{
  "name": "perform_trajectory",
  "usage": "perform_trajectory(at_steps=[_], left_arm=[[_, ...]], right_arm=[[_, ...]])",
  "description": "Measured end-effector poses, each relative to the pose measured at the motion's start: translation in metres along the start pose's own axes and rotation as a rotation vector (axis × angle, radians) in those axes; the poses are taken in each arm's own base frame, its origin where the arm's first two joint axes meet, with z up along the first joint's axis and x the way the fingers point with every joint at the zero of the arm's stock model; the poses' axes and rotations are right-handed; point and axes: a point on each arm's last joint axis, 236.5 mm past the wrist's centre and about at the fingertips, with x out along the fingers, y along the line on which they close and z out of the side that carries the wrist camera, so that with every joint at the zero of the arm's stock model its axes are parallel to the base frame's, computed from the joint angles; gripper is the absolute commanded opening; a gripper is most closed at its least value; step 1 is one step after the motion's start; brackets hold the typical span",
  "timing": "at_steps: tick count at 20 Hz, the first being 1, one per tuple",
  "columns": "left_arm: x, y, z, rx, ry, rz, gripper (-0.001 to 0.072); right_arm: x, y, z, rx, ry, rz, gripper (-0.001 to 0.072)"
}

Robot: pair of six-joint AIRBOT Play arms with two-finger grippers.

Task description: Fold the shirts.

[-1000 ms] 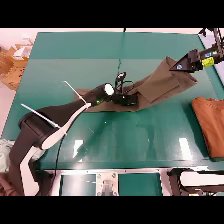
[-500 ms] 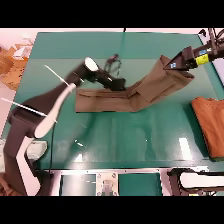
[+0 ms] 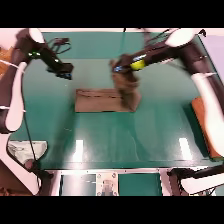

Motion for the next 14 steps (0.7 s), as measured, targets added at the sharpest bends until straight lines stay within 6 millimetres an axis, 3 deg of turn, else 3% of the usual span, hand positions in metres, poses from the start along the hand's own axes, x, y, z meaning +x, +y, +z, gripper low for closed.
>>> perform_trajectory(at_steps=[1, 2, 3, 5, 7, 9, 10, 14], left_arm=[[-0.008, 0.017, -0.005, -0.024, 0.001, 0.036, 0.0023], [-0.015, 0.029, -0.008, -0.043, -0.003, 0.059, 0.0023], [-0.021, 0.040, -0.012, -0.065, 0.001, 0.079, 0.0023], [-0.028, 0.058, -0.020, -0.100, 0.007, 0.106, 0.0023], [-0.033, 0.070, -0.026, -0.123, 0.016, 0.123, 0.0023], [-0.035, 0.072, -0.028, -0.130, 0.016, 0.122, 0.0023], [-0.036, 0.074, -0.029, -0.134, 0.016, 0.126, 0.0023], [-0.036, 0.077, -0.030, -0.140, 0.018, 0.130, 0.0023]], right_arm=[[0.035, 0.010, -0.003, 0.004, -0.009, 0.023, 0.0167], [0.072, 0.021, -0.008, 0.017, -0.024, 0.049, 0.0362], [0.105, 0.030, -0.017, 0.025, -0.028, 0.064, 0.0441], [0.159, 0.040, -0.042, 0.038, -0.014, 0.077, 0.0429], [0.179, 0.035, -0.053, 0.028, -0.008, 0.058, 0.0429], [0.172, 0.019, -0.049, 0.026, 0.000, 0.036, 0.0429], [0.159, 0.006, -0.040, 0.033, -0.003, 0.021, 0.0429], [0.075, -0.068, -0.009, 0.111, 0.012, -0.042, 0.0430]])
